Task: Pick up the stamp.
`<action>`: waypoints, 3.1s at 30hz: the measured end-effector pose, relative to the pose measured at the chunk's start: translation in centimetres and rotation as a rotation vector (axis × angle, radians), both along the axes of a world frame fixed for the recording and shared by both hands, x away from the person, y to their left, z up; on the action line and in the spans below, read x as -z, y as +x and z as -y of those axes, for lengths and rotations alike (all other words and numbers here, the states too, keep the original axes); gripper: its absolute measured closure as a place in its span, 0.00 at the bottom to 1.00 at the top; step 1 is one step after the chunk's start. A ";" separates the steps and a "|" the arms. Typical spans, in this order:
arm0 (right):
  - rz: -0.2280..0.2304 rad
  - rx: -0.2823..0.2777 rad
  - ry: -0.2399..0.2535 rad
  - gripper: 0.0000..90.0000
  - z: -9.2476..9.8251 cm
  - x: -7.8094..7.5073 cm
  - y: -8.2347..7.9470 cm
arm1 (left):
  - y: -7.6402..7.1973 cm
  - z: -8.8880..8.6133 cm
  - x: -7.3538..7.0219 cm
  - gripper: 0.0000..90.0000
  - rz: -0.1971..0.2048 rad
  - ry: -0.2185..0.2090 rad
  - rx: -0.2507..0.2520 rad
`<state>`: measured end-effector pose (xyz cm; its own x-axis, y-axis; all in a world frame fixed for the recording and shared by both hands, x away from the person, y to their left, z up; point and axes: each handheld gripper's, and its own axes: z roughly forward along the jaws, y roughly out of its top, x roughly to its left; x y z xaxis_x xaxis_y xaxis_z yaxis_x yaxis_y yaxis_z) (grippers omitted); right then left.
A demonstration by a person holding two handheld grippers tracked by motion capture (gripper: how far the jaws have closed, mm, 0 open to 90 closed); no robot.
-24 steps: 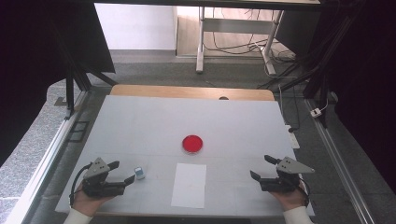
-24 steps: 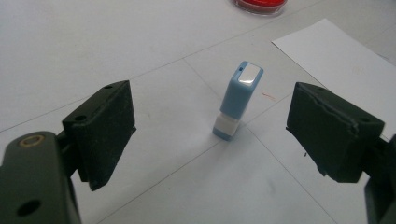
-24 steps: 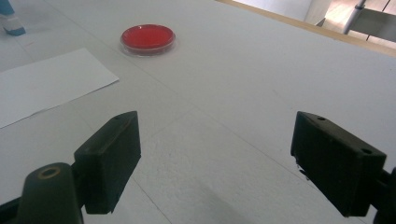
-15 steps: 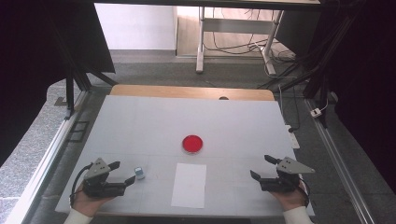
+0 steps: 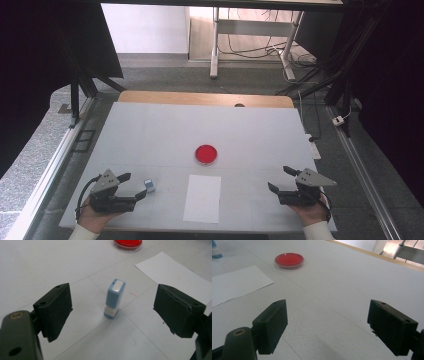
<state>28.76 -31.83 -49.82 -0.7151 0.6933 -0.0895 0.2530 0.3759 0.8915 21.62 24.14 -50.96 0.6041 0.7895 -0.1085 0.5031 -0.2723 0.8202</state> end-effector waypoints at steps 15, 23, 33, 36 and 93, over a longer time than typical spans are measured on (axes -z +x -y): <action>0.000 0.009 0.006 0.18 0.2 0.1 -0.2 | 0.4 1.4 -0.8 0.17 0.015 0.002 0.051; 0.000 0.012 0.011 0.19 0.4 0.1 -0.3 | 1.0 2.1 -1.0 0.17 0.012 0.007 0.067; -0.002 0.017 0.018 0.19 0.6 0.1 -0.3 | 1.7 2.9 -0.9 0.17 0.002 0.026 0.093; -0.004 0.017 0.015 0.19 0.5 0.2 -0.3 | 2.0 3.1 -0.7 0.18 0.003 0.045 0.093; -0.009 0.020 0.001 0.20 0.7 0.5 -0.3 | 3.0 1.8 0.1 0.83 0.045 0.066 0.074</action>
